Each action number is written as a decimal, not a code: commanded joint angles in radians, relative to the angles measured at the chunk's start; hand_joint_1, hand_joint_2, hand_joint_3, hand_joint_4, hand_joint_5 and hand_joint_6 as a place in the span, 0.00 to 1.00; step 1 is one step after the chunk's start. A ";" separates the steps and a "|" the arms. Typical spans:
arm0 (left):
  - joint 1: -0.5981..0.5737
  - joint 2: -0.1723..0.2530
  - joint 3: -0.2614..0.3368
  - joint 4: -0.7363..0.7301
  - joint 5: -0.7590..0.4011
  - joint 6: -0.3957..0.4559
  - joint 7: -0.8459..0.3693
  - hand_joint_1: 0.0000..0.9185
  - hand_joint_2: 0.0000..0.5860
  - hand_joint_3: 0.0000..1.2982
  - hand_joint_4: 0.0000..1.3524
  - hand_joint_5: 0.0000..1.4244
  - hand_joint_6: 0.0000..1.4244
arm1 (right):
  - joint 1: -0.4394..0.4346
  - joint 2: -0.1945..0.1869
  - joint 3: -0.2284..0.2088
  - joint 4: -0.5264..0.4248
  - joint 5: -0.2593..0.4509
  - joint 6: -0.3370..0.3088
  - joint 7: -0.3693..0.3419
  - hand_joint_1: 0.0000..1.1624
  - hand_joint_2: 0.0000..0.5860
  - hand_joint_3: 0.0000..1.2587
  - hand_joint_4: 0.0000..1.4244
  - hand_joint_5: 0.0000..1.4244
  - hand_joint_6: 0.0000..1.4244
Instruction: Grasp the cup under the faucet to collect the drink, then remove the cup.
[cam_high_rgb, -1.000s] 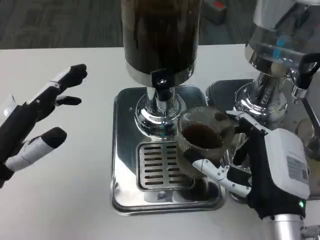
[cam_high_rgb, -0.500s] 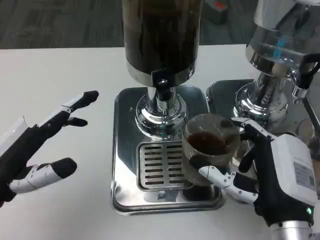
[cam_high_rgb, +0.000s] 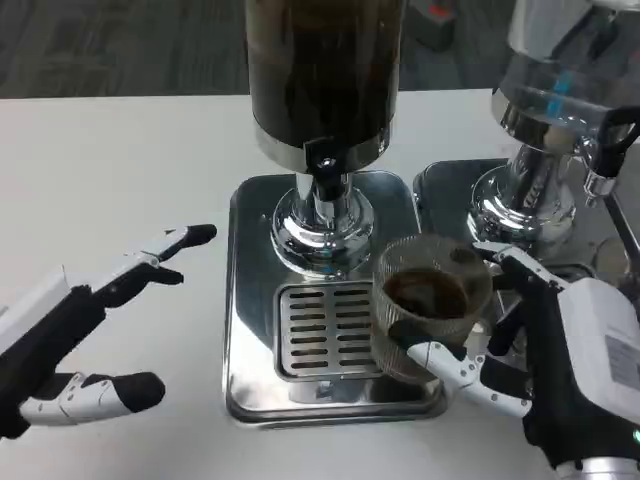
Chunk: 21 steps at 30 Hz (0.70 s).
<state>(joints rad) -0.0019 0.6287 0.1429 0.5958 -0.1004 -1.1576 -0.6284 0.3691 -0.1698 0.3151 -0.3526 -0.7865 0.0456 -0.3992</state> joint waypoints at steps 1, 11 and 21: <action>0.014 0.022 -0.012 -0.015 0.016 -0.020 0.014 0.00 0.13 0.07 0.00 0.02 0.17 | 0.004 0.000 -0.016 -0.051 -0.005 -0.038 -0.008 0.74 0.25 0.48 0.49 0.69 0.91; 0.014 0.040 -0.028 -0.012 0.014 -0.035 0.009 0.00 0.11 0.07 0.00 0.02 0.17 | 0.017 0.002 -0.025 -0.051 -0.008 -0.052 -0.021 0.75 0.24 0.49 0.50 0.69 0.91; 0.043 0.061 -0.076 -0.034 0.016 -0.120 0.007 0.00 0.12 0.07 0.00 0.01 0.16 | 0.059 0.008 -0.037 -0.083 -0.007 -0.080 -0.031 0.77 0.23 0.50 0.50 0.68 0.93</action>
<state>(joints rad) 0.0281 0.6675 0.0872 0.5749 -0.1008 -1.2397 -0.6233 0.4242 -0.1686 0.2893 -0.3858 -0.7906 0.0188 -0.3969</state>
